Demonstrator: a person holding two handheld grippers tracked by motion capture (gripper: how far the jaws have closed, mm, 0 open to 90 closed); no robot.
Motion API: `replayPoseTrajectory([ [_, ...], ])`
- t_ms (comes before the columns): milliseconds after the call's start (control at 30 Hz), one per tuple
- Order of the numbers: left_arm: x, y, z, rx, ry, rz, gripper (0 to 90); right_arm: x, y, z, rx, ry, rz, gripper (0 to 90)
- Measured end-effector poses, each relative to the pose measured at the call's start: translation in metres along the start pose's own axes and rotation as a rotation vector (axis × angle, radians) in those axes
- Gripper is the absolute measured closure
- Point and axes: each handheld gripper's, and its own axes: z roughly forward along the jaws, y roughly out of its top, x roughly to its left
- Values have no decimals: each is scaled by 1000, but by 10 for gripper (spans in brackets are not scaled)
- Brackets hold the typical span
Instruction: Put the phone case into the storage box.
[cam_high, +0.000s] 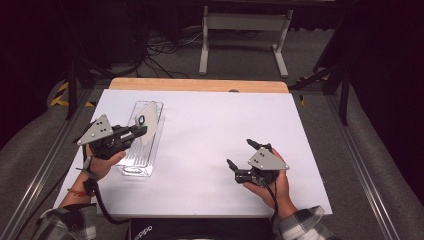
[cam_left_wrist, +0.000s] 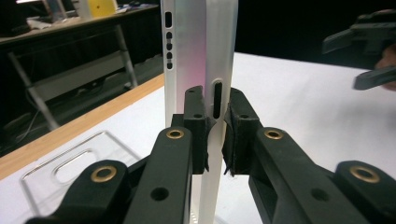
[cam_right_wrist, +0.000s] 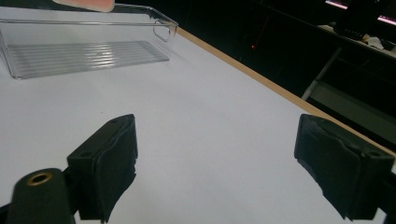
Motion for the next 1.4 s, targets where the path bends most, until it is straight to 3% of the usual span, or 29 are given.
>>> replayPoseTrajectory([
  [200, 11, -4, 0, 8, 28, -16, 819, 0, -1, 2, 2, 2, 5, 141],
  [433, 23, -7, 4, 16, 32, -32, 819, 1, -2, 4, 11, 6, 4, 142],
  [600, 36, -11, 13, 30, 22, -34, 819, 3, -3, 6, 21, 14, 1, 147],
  [800, 64, -18, 29, 35, -35, -57, 818, 5, -4, 11, 42, 26, 4, 147],
  [967, 78, -23, 43, 66, -66, -63, 818, 8, -6, 14, 58, 30, -4, 147],
  [1267, 96, -29, 66, 125, -63, -83, 817, 11, -9, 19, 94, 45, -22, 153],
  [1400, 100, -33, 73, 158, -29, -97, 817, 12, -9, 20, 95, 50, -27, 155],
])
